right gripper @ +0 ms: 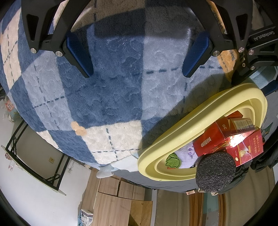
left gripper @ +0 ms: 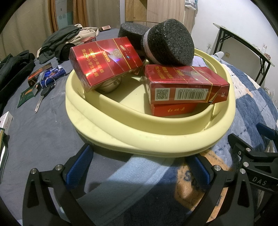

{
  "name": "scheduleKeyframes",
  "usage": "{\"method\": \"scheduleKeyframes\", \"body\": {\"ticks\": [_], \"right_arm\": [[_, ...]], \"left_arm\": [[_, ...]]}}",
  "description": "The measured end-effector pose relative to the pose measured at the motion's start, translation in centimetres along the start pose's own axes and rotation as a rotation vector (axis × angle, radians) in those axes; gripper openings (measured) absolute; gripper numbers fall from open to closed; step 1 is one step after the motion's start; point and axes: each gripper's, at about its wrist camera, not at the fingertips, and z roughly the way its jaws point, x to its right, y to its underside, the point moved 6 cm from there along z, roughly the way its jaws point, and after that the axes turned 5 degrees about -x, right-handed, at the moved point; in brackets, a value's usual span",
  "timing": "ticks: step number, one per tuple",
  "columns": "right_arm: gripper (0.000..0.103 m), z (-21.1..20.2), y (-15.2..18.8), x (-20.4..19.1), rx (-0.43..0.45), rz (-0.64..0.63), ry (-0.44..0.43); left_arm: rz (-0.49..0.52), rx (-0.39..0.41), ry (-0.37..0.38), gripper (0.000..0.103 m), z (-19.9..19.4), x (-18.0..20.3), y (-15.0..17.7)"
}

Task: Organize rigid objects

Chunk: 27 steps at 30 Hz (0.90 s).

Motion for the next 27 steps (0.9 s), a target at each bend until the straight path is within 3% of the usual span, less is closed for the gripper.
{"method": "scheduleKeyframes", "body": {"ticks": [27], "right_arm": [[0.103, 0.00, -0.01, -0.01, 0.000, 0.000, 0.000]], "left_arm": [[0.000, 0.003, -0.001, 0.103, -0.11, 0.12, 0.20]]}}
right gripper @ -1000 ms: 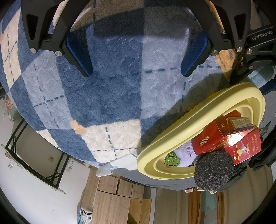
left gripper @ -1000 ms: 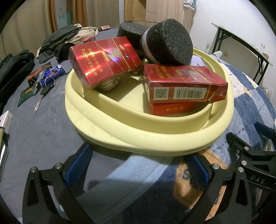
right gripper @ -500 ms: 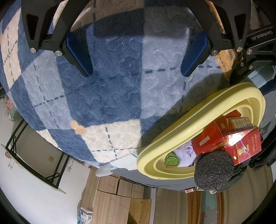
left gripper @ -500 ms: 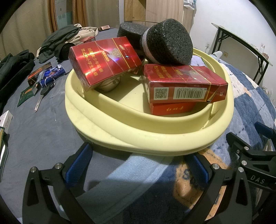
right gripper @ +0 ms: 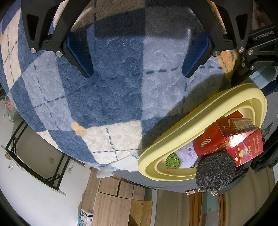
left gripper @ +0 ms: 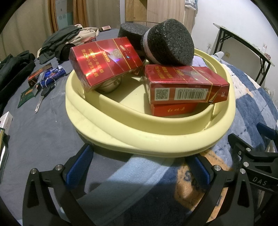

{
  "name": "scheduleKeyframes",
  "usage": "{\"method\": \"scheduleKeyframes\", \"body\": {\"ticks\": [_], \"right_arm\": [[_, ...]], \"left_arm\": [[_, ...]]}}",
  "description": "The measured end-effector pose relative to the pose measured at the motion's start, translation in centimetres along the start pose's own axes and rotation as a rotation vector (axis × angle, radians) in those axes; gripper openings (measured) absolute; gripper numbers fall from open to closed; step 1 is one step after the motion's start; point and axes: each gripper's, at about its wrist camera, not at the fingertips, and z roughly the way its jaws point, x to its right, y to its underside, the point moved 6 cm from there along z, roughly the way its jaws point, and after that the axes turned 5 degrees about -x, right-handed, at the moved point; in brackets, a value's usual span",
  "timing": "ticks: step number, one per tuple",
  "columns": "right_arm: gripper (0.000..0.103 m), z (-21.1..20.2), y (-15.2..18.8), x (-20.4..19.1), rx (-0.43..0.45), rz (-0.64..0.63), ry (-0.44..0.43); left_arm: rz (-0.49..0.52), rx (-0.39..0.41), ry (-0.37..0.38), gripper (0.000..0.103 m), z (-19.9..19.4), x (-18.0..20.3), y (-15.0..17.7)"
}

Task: Organize rigid objects

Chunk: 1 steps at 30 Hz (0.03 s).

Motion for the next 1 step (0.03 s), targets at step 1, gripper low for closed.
{"method": "scheduleKeyframes", "body": {"ticks": [1], "right_arm": [[0.103, 0.00, 0.00, 0.01, 0.000, 0.000, 0.000]], "left_arm": [[0.000, 0.000, 0.000, 0.103, 0.02, 0.03, 0.01]]}}
